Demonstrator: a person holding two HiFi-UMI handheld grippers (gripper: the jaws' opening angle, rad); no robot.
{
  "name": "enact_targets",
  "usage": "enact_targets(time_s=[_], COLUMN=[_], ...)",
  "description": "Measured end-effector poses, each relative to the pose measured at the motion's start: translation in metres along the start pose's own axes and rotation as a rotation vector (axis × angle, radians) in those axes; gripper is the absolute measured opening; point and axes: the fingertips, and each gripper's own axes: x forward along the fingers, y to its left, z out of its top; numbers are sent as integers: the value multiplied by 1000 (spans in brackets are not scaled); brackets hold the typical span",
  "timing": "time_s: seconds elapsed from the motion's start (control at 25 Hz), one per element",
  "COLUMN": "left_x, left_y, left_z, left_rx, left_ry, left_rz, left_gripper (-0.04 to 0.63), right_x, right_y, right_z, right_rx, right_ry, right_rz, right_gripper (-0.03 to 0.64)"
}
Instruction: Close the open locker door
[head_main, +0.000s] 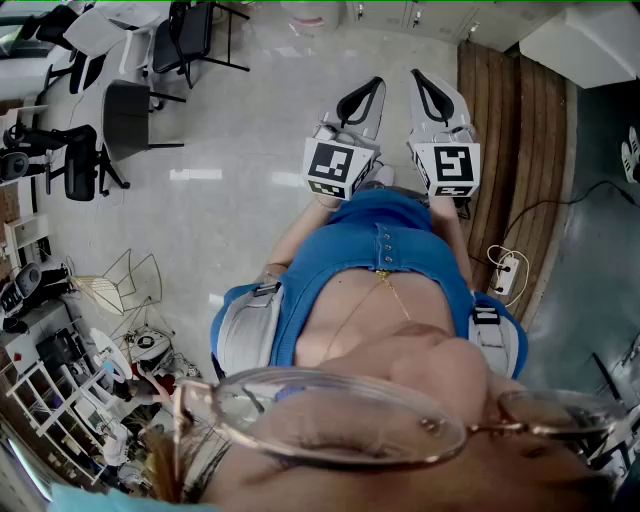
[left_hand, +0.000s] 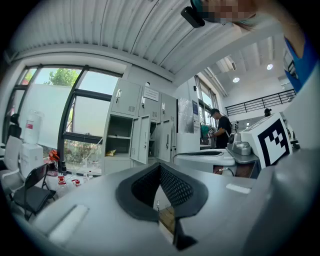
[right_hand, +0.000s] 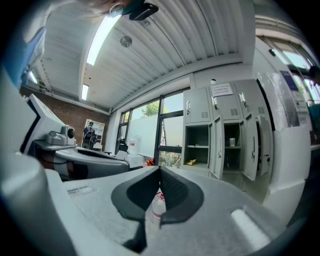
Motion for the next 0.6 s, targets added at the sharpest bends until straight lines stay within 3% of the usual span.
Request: enact_targets(time_s=[0.32, 0.6], left_x=[15, 31], left_y=[-5, 18], left_z=[-3, -1], left_rx=[-6, -13], left_ry=[3, -3], left_rz=[-4, -1], left_gripper=[0, 0], right_x=[2, 26], right_y=[-16, -20], right_z=[-6, -7], right_rx=[23, 38], right_ry=[-24, -31], right_rz=[2, 20], right_gripper=[2, 2])
